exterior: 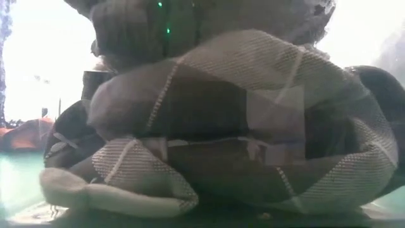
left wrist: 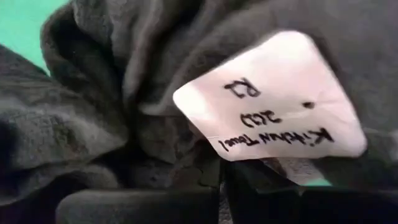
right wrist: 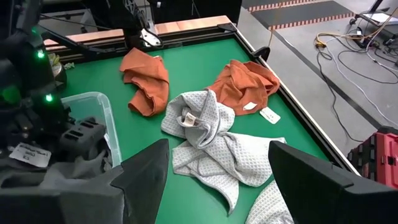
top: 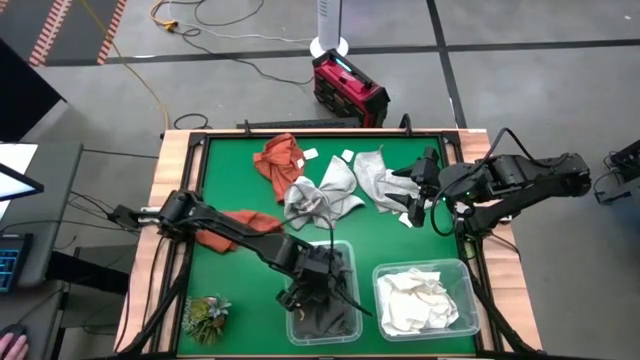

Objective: Sort towels by color in basket
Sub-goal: Put the dark grey towel into the left transparent bin

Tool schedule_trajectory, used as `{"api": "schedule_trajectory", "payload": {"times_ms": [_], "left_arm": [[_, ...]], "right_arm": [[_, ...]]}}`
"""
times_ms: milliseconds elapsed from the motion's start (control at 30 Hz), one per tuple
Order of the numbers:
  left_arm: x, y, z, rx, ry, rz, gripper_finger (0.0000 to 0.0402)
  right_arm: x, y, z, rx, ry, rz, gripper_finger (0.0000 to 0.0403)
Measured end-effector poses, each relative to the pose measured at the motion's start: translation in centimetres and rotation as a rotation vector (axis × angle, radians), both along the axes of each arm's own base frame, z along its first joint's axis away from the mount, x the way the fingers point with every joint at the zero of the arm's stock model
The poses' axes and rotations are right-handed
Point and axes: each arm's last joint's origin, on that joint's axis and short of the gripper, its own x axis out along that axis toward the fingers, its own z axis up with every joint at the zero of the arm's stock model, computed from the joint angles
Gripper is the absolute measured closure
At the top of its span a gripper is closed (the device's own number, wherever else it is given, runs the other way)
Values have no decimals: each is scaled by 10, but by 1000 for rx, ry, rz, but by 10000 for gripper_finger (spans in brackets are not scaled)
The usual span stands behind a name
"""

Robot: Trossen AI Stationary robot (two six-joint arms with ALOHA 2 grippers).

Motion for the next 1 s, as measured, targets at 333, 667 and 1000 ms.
{"api": "schedule_trajectory", "payload": {"times_ms": [333, 667, 1000], "left_arm": [[5, -2, 11, -54, -7, 136, 343], [4, -4, 50, -60, -9, 125, 198], [-2, 1, 116, 17, -132, 115, 156]], "right_arm": [[0, 0, 0, 0, 0, -1, 97], [0, 0, 0, -1, 0, -1, 97], [0, 0, 0, -1, 0, -1, 97]]}}
